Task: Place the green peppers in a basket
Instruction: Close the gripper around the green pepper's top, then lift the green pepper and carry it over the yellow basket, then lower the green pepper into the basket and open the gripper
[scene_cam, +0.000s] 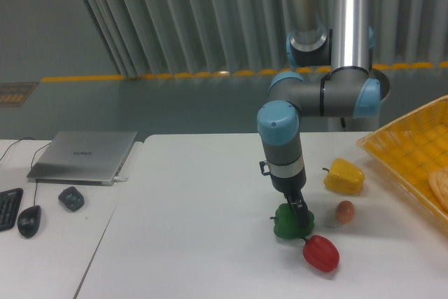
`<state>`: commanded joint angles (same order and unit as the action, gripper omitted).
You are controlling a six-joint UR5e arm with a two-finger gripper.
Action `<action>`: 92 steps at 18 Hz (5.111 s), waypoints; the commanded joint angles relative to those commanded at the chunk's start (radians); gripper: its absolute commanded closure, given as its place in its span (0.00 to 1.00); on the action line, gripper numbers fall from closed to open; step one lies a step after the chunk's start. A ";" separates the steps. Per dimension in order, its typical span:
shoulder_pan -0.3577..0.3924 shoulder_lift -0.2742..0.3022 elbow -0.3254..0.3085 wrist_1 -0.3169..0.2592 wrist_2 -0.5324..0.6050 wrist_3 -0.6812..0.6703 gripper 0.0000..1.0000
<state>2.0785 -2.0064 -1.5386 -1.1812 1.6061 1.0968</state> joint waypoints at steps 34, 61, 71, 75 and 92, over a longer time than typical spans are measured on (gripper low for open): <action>-0.011 0.024 -0.011 0.006 0.072 -0.144 0.68; 0.440 0.307 -0.086 -0.319 0.178 0.526 0.73; 0.522 0.328 -0.110 -0.334 0.210 0.676 0.57; 0.526 0.330 -0.117 -0.328 0.210 0.675 0.11; 0.515 0.341 -0.094 -0.324 0.134 0.572 0.00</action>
<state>2.5940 -1.6659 -1.6322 -1.5048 1.7396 1.6690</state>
